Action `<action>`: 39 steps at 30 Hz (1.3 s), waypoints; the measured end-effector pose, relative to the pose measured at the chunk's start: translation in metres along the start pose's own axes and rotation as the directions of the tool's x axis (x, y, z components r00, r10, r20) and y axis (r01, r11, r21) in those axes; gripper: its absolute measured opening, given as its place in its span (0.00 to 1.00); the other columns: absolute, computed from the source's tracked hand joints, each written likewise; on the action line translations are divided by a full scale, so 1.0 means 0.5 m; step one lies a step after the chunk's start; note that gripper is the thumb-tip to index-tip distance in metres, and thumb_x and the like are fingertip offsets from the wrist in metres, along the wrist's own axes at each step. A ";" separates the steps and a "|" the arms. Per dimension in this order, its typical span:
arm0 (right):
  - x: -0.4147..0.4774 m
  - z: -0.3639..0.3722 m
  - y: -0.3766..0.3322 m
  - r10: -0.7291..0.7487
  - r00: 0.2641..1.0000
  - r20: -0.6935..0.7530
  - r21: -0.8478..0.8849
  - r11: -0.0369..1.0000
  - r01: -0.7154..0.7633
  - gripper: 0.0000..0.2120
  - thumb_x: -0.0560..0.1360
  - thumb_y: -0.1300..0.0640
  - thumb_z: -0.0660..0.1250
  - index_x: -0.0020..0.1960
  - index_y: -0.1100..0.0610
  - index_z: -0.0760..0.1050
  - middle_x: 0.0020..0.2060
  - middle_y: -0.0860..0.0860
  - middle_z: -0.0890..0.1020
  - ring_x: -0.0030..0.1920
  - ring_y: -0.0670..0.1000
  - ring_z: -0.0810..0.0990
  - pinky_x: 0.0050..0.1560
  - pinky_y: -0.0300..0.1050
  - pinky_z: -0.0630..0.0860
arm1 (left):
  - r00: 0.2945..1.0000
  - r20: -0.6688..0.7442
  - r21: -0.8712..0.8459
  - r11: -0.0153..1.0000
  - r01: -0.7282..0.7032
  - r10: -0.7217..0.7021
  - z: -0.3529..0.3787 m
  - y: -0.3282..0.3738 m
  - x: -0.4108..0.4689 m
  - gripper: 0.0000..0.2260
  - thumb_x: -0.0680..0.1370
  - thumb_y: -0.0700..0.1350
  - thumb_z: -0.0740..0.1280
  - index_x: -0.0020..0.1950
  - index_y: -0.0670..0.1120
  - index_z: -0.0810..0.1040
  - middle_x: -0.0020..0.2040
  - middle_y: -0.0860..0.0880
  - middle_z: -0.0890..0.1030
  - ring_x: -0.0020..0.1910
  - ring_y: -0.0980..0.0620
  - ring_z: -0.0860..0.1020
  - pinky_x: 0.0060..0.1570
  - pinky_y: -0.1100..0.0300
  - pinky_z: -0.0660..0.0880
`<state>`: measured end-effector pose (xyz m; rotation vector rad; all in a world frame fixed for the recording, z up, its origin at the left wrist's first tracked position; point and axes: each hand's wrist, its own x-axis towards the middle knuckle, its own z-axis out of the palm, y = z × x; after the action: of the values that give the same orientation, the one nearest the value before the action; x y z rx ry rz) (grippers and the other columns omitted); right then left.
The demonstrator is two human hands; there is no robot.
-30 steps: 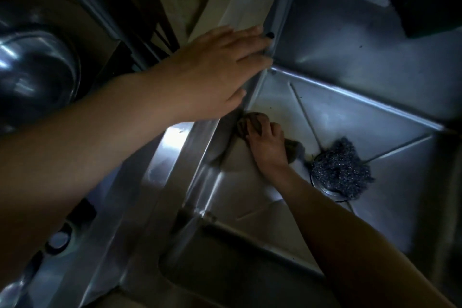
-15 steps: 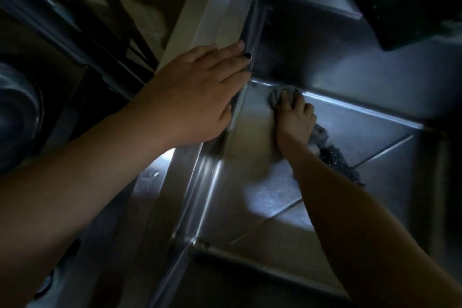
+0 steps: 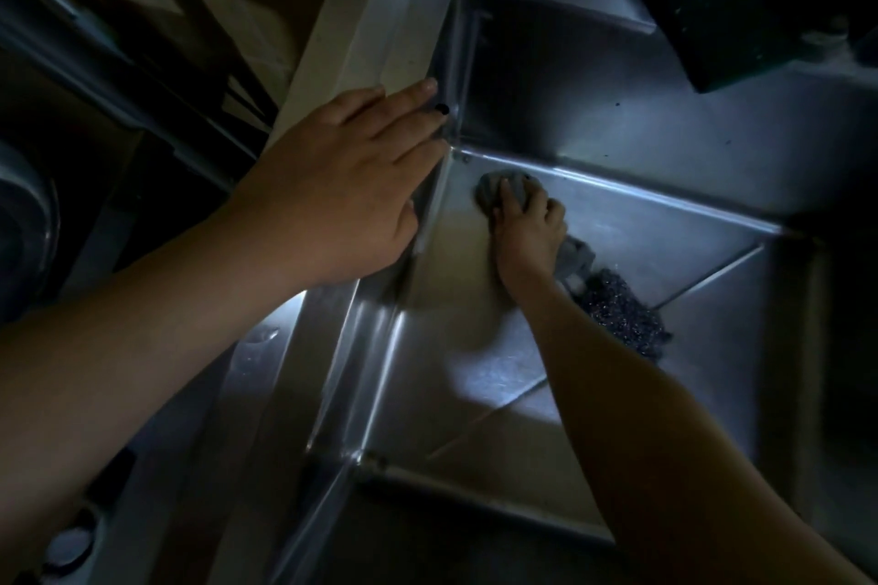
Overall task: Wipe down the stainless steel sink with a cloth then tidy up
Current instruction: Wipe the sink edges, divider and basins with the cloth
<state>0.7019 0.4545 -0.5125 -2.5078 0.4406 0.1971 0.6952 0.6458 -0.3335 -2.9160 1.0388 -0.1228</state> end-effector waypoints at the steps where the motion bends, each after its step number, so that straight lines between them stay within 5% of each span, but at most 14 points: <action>1: 0.018 -0.010 0.011 -0.016 1.000 -0.026 -0.056 0.998 0.014 0.22 0.80 0.48 0.53 0.73 0.52 0.59 0.70 0.58 0.61 0.67 0.61 0.60 0.68 0.54 0.57 | 1.000 0.000 0.004 1.000 -0.001 0.001 0.001 0.000 0.000 0.26 0.72 0.48 0.52 0.64 0.36 0.72 0.67 0.38 0.72 0.70 0.42 0.66 0.65 0.50 0.55; 4: 0.053 -0.014 0.050 -0.136 0.990 -0.046 -0.267 0.956 0.119 0.21 0.80 0.54 0.53 0.73 0.50 0.60 0.73 0.57 0.58 0.69 0.63 0.58 0.66 0.55 0.55 | 1.000 0.001 0.018 1.000 -0.001 0.001 0.003 -0.001 0.000 0.26 0.72 0.48 0.52 0.64 0.36 0.72 0.67 0.38 0.72 0.70 0.42 0.66 0.66 0.50 0.55; 9: 0.013 0.007 0.047 0.064 0.983 -0.174 -0.209 0.973 -0.100 0.21 0.80 0.57 0.53 0.73 0.53 0.60 0.73 0.58 0.58 0.65 0.63 0.62 0.63 0.54 0.58 | 1.000 0.003 0.025 1.000 -0.004 0.004 0.004 0.000 0.000 0.25 0.72 0.47 0.52 0.64 0.36 0.72 0.67 0.38 0.72 0.70 0.42 0.65 0.66 0.50 0.54; 15: -0.019 0.034 0.032 -0.208 0.977 0.042 -0.225 0.951 0.212 0.20 0.80 0.52 0.51 0.72 0.49 0.62 0.72 0.54 0.62 0.64 0.59 0.64 0.60 0.48 0.62 | 1.000 0.008 0.039 0.999 0.000 -0.001 0.002 0.002 0.000 0.25 0.73 0.47 0.53 0.65 0.36 0.72 0.67 0.39 0.72 0.70 0.43 0.65 0.66 0.50 0.56; 18: -0.014 0.029 0.024 -0.139 0.988 0.070 -0.109 0.983 0.147 0.20 0.81 0.53 0.52 0.73 0.48 0.60 0.72 0.54 0.60 0.65 0.57 0.61 0.60 0.43 0.60 | 0.999 0.040 0.053 0.999 0.002 -0.004 -0.003 0.002 0.002 0.26 0.73 0.48 0.52 0.66 0.37 0.71 0.68 0.39 0.71 0.71 0.43 0.63 0.66 0.50 0.55; 25: 0.002 0.025 -0.018 -0.373 0.903 0.215 -0.233 0.878 0.418 0.21 0.79 0.58 0.56 0.72 0.53 0.61 0.72 0.55 0.59 0.68 0.61 0.60 0.68 0.52 0.60 | 0.998 0.064 0.081 0.997 0.006 -0.011 -0.005 0.007 0.002 0.25 0.73 0.48 0.52 0.65 0.38 0.72 0.67 0.40 0.72 0.71 0.44 0.64 0.67 0.50 0.55; 31: -0.021 0.000 -0.070 -0.139 0.986 0.092 0.056 0.989 0.134 0.20 0.79 0.60 0.55 0.71 0.55 0.63 0.70 0.60 0.62 0.66 0.61 0.64 0.67 0.51 0.61 | 0.993 0.116 0.079 0.997 0.012 -0.021 -0.012 0.006 0.004 0.25 0.73 0.48 0.52 0.65 0.37 0.72 0.68 0.40 0.71 0.71 0.43 0.63 0.66 0.51 0.56; 34: -0.043 -0.017 -0.097 -0.029 0.998 0.056 0.310 0.951 0.010 0.18 0.79 0.59 0.57 0.69 0.55 0.67 0.65 0.61 0.67 0.63 0.60 0.67 0.65 0.47 0.62 | 0.993 0.113 0.057 0.998 0.020 -0.026 -0.015 0.006 0.004 0.26 0.72 0.48 0.51 0.65 0.37 0.72 0.67 0.40 0.72 0.71 0.44 0.64 0.66 0.50 0.56; 39: -0.122 -0.030 -0.106 0.083 0.996 0.036 0.425 0.901 -0.091 0.18 0.78 0.61 0.60 0.67 0.56 0.70 0.60 0.60 0.70 0.59 0.58 0.71 0.62 0.41 0.64 | 0.996 0.088 -0.013 1.000 0.019 -0.018 -0.008 0.009 0.002 0.26 0.71 0.48 0.52 0.63 0.37 0.74 0.65 0.39 0.74 0.70 0.42 0.66 0.66 0.49 0.57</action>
<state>0.6641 0.5036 -0.4580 -2.0559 0.5269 0.1386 0.6926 0.6415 -0.3299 -2.9139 1.0039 0.0115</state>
